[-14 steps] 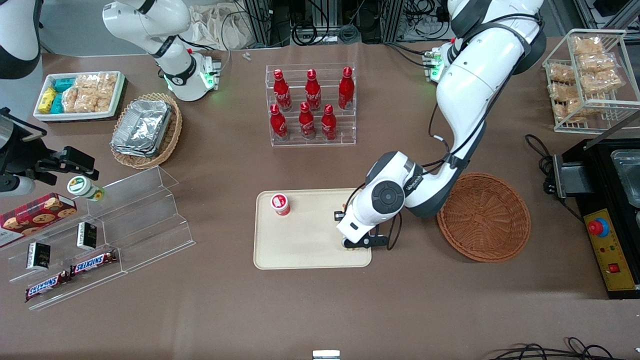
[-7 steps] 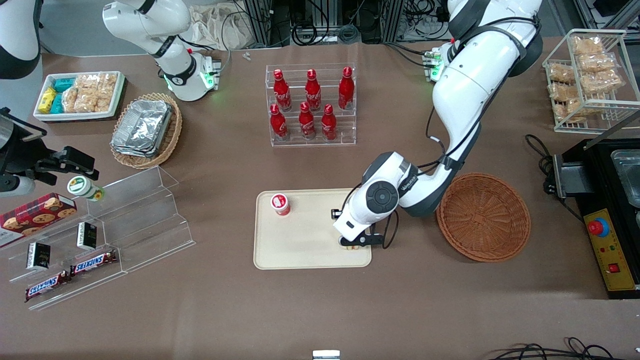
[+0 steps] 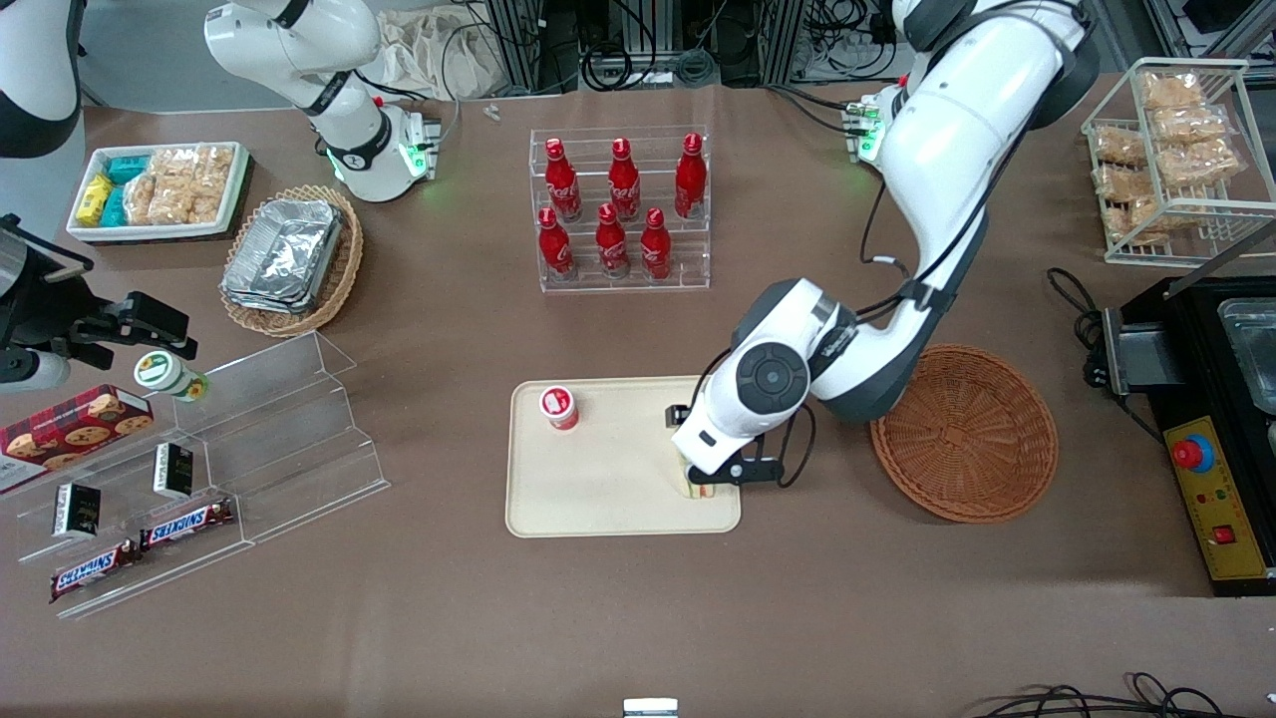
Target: Place sandwich from basket to tray
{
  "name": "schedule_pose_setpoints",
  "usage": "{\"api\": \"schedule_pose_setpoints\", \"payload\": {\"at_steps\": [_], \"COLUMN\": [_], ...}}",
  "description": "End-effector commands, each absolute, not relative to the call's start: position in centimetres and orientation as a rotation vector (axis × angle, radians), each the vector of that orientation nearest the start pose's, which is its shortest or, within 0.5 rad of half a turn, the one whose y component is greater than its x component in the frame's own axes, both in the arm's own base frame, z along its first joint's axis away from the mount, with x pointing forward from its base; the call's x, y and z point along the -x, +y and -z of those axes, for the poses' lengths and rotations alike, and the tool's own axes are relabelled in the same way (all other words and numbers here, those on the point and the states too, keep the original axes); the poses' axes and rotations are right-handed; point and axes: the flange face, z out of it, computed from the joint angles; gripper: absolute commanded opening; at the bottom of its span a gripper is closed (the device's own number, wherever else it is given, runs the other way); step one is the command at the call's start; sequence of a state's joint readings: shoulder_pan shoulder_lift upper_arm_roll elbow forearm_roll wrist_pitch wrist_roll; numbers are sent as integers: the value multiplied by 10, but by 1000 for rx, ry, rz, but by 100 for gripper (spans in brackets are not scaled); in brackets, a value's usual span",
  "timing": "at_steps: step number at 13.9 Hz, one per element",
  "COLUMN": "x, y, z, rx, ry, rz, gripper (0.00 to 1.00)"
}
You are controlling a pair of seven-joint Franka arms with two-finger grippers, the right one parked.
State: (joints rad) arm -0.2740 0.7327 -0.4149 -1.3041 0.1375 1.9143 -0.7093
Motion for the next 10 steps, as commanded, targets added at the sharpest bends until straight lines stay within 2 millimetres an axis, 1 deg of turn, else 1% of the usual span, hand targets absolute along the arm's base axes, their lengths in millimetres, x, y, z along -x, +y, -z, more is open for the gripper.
{"api": "schedule_pose_setpoints", "payload": {"at_steps": [1, 2, 3, 5, 7, 8, 10], "x": [-605, -606, -608, -608, -612, -611, -616], "y": [-369, -356, -341, -319, -285, -271, -234], "z": [-386, -404, -428, -467, -495, -506, -521], "rx": [3126, 3113, 3106, 3100, 3090, 3078, 3050], "ry": [-111, -142, -184, -243, -338, -375, -439], "rz": [-178, -163, -130, -70, -58, -66, -60], "gripper": [99, 99, 100, 100, 100, 100, 100]}}
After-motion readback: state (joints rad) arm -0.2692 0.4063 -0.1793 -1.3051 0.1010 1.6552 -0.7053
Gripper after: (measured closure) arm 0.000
